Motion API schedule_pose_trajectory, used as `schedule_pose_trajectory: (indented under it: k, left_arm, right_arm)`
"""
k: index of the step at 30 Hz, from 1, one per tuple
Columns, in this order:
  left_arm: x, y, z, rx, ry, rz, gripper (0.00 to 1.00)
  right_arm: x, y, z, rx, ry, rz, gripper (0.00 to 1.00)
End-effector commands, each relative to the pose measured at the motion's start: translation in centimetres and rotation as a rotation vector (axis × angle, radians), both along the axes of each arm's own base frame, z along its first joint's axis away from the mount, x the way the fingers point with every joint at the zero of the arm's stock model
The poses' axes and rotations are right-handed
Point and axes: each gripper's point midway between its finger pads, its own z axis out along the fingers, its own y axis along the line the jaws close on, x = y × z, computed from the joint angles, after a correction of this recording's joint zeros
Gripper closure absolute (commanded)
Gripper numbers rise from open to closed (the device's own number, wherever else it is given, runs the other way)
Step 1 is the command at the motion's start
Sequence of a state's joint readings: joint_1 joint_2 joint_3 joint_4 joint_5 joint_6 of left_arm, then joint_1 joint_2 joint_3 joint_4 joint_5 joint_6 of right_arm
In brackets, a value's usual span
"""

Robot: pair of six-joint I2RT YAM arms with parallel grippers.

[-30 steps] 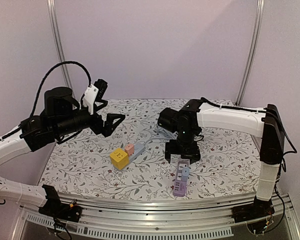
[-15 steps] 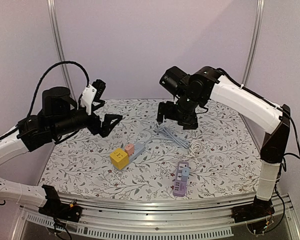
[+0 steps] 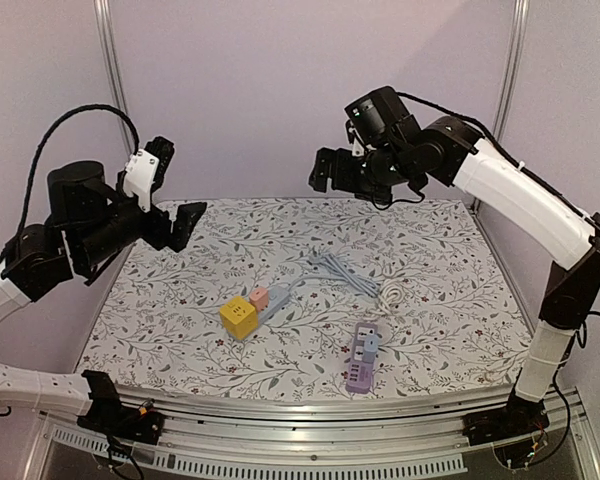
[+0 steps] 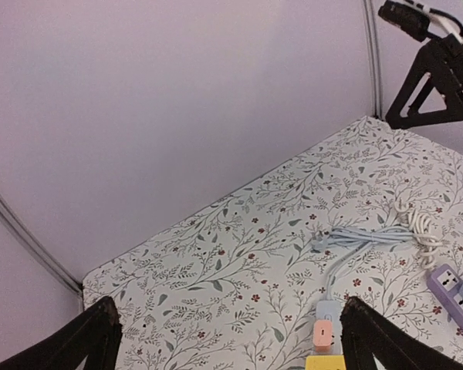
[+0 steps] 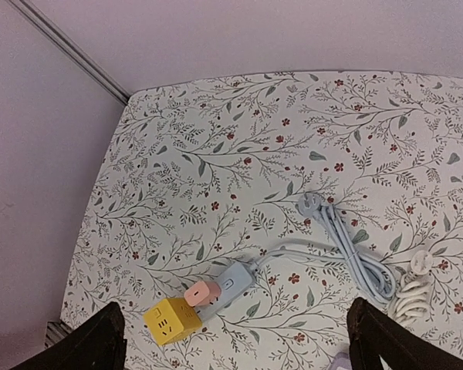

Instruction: Insert the plug

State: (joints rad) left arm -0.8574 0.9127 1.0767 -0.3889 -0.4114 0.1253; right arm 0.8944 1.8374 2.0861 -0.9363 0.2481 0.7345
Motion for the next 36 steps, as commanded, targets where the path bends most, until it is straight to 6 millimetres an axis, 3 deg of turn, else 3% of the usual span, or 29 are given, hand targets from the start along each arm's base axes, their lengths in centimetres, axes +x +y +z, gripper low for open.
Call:
schedule_pose_trajectory:
  k: [1,3,8,12,17,25,29,33,36]
  left_arm:
    - [0.7,4.2,0.7,0.108,-0.055,0.193,0.0]
    - [1.1,5.6,0.7,0.121,-0.056,0.24,0.0]
    - [2.1,9.6,0.4,0.095,-0.033,0.355,0.01]
    - [2.6,12.8,0.1,0.054,-0.023,0.461,0.01]
    - [2.8,15.9,-0.8,-0.018,0.029,0.567,0.0]
    - [3.6,20.9,-3.7,-0.177,0.105,0.791,0.01]
    - [3.5,22.3,-5.6,-0.323,0.148,0.855,0.0]
    - [3.1,22.4,-5.0,-0.534,0.068,0.822,0.01]
    - [3.1,22.4,-4.9,-0.585,0.046,0.811,0.01]
  right_arm:
    - [2.2,-3.7,0.9,-0.084,-0.098,-0.048,0.01]
    - [2.8,-6.1,0.2,-0.093,-0.087,-0.082,0.01]
    - [4.2,-13.2,0.6,0.022,-0.066,-0.192,0.01]
    - [3.7,-18.9,1.9,0.12,-0.088,-0.299,0.01]
    - [2.9,-23.7,1.9,0.189,-0.083,-0.381,0.01]
    - [2.2,-25.4,1.7,0.198,-0.091,-0.426,0.01]
    - [2.3,-25.4,1.6,0.19,-0.099,-0.418,0.01]
    - [2.5,-25.5,2.2,0.187,-0.133,-0.413,0.01]
    - [2.8,-25.5,2.4,0.183,-0.142,-0.416,0.01]
